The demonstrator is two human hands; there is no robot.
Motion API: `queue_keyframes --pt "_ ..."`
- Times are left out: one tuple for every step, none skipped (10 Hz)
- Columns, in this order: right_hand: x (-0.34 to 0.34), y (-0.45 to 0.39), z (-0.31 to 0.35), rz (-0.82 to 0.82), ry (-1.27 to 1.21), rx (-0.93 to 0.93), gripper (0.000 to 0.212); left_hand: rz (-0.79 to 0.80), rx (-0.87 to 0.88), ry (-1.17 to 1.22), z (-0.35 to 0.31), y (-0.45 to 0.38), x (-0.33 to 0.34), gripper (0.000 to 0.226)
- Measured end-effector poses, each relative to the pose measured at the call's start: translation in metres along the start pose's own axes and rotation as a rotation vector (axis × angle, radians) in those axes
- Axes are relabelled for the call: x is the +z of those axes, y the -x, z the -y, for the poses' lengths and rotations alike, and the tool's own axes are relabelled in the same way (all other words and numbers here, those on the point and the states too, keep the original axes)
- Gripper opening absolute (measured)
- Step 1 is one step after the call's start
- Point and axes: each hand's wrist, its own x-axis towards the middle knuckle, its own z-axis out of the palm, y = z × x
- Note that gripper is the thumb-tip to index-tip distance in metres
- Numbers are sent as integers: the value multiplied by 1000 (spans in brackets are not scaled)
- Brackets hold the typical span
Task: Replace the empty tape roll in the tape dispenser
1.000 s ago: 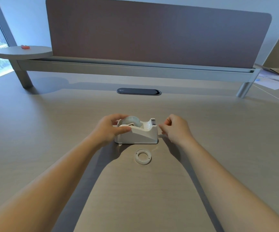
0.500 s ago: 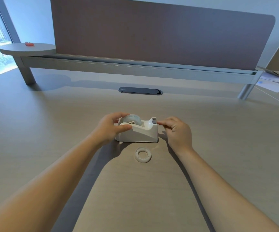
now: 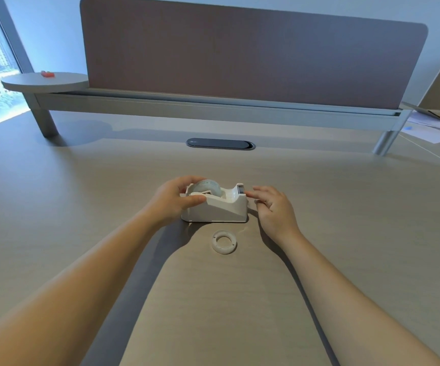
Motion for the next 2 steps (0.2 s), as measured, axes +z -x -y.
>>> queue_keyframes --pt "1 1 2 -1 -35 55 38 6 1 -37 -3 2 0 56" --pt "-6 3 8 -113 -162 120 35 -38 -45 2 -4 4 -3 69"
